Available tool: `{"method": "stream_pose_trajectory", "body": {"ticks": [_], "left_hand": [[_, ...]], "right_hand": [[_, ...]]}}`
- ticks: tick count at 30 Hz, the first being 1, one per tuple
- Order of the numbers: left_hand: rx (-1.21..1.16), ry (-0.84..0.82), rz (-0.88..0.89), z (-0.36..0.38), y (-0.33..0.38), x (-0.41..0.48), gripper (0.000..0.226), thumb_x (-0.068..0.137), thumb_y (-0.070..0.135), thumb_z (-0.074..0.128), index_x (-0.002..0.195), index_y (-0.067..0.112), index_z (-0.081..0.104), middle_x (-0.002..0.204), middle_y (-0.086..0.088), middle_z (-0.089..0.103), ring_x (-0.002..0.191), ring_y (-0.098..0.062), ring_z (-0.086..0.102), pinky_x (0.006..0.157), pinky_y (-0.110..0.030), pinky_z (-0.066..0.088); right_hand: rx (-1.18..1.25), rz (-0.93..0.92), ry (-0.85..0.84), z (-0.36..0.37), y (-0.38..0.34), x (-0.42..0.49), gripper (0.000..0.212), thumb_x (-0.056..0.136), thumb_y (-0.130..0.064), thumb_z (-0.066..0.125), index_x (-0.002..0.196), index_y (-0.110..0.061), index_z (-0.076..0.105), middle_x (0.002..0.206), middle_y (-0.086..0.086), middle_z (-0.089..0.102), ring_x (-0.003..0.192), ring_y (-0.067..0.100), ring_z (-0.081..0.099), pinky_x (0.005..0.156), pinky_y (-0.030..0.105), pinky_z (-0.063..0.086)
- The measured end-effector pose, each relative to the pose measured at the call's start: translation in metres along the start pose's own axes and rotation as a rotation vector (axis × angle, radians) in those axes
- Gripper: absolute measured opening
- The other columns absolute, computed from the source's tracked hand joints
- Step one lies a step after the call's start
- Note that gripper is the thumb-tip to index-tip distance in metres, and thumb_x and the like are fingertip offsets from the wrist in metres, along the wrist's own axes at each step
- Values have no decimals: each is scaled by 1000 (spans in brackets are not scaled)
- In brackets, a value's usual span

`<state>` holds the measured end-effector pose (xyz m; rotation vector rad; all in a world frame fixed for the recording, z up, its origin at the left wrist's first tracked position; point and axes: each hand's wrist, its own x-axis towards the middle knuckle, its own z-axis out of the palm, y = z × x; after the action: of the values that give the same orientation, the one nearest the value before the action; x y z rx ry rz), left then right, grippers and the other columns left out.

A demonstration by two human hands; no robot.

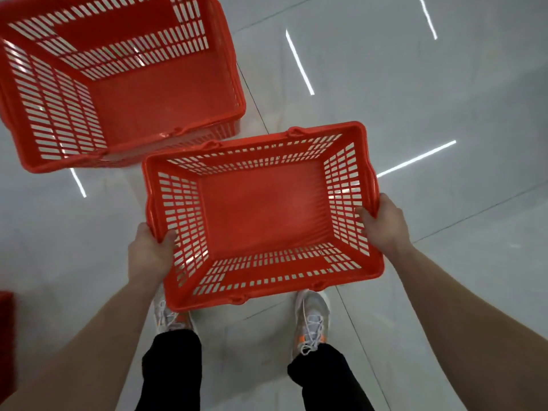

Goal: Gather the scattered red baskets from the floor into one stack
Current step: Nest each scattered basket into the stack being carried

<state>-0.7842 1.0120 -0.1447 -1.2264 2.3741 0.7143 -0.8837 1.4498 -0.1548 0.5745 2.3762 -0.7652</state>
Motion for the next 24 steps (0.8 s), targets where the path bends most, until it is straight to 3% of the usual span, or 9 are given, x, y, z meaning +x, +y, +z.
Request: {"method": "stream_pose_trajectory", "body": {"ticks": [4, 8, 14, 20, 24], "left_hand": [[-54, 20, 43, -46, 10, -35, 40, 94, 39, 63, 123, 14, 56, 111, -11, 70, 86, -29, 67, 78, -43, 53], [-99, 54, 93, -126, 22, -91, 44, 94, 46, 60, 126, 16, 57, 110, -6, 71, 74, -14, 61, 73, -38, 53], [-150, 146, 93, -290, 15, -206, 41, 93, 41, 64, 122, 13, 61, 106, -7, 72, 82, -24, 68, 72, -34, 49], [-260, 262, -47, -428, -57, -341, 22, 91, 38, 66, 103, 20, 62, 87, -1, 71, 72, -20, 65, 69, -32, 47], [-356, 390, -182, -495, -124, -415, 16, 89, 34, 67, 98, 21, 62, 82, 0, 69, 70, -18, 62, 67, -31, 44]], "right_hand": [[12, -46, 32, -33, -11, -35, 43, 94, -56, 53, 127, -28, 51, 82, -30, 55, 60, -6, 59, 49, 12, 41], [46, -85, 53, -86, -41, -104, 44, 94, -58, 53, 125, -27, 53, 81, -31, 56, 57, -8, 59, 46, 6, 38], [27, -177, 16, -174, -120, -234, 44, 94, -50, 56, 127, -20, 54, 99, -9, 67, 70, 2, 62, 62, 21, 50], [-66, -360, -58, -228, -229, -364, 33, 96, -44, 57, 119, -21, 55, 82, -23, 59, 60, -4, 59, 49, 12, 41], [-164, -533, -133, -222, -307, -443, 34, 96, -42, 58, 120, -18, 56, 87, -15, 65, 61, -5, 56, 51, 12, 39]]}}
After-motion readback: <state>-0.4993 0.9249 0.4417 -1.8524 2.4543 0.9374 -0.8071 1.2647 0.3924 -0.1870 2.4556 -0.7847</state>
